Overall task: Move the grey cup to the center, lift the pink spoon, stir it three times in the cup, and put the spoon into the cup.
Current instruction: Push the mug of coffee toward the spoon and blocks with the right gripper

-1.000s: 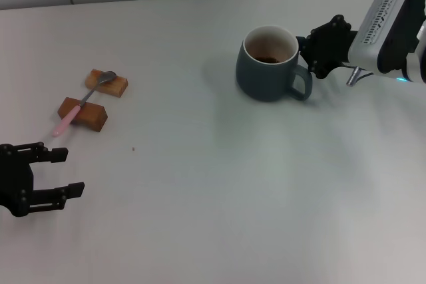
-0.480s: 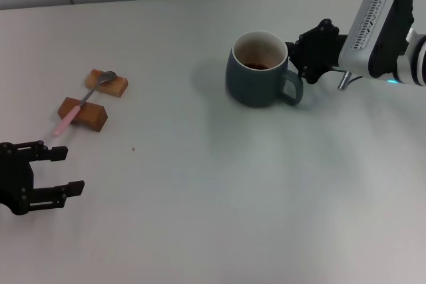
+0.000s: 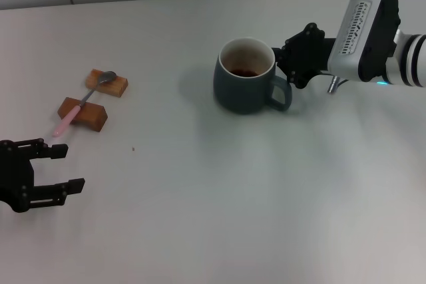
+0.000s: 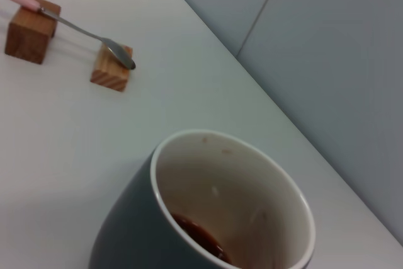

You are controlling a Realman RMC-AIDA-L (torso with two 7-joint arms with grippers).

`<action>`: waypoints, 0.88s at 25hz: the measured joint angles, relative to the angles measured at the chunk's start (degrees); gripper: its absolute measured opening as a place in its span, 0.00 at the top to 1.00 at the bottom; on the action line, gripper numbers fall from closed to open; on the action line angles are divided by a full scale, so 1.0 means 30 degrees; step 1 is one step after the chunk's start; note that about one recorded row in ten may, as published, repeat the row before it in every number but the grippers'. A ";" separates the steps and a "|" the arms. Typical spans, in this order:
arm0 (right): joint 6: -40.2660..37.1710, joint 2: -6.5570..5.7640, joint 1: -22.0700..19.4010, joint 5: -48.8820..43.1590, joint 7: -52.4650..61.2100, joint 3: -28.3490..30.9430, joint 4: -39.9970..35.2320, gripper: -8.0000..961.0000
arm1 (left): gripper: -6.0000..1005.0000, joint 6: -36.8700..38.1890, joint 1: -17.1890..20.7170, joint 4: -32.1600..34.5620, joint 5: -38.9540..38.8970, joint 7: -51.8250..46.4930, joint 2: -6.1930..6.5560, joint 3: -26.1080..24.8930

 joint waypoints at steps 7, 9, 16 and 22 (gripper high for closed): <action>-0.0617 0.0043 0.0162 0.0014 0.0015 -0.0044 0.0025 0.99 | 0.26 -0.0209 0.0002 0.0042 0.0000 -0.0385 0.0000 0.0046; -0.0736 0.0045 0.0218 0.0018 0.0015 -0.0045 0.0030 0.99 | 0.26 -0.0223 0.0002 0.0060 0.0000 -0.0446 0.0001 0.0051; -0.1328 0.0074 0.0448 0.0018 0.0000 -0.0047 0.0144 0.99 | 0.26 -0.0227 0.0010 0.0094 0.0000 -0.0457 0.0001 0.0020; -0.1657 0.0104 0.0564 0.0018 -0.0006 -0.0116 0.0186 0.99 | 0.26 -0.0227 0.0037 0.0093 0.0023 -0.0459 0.0000 0.0023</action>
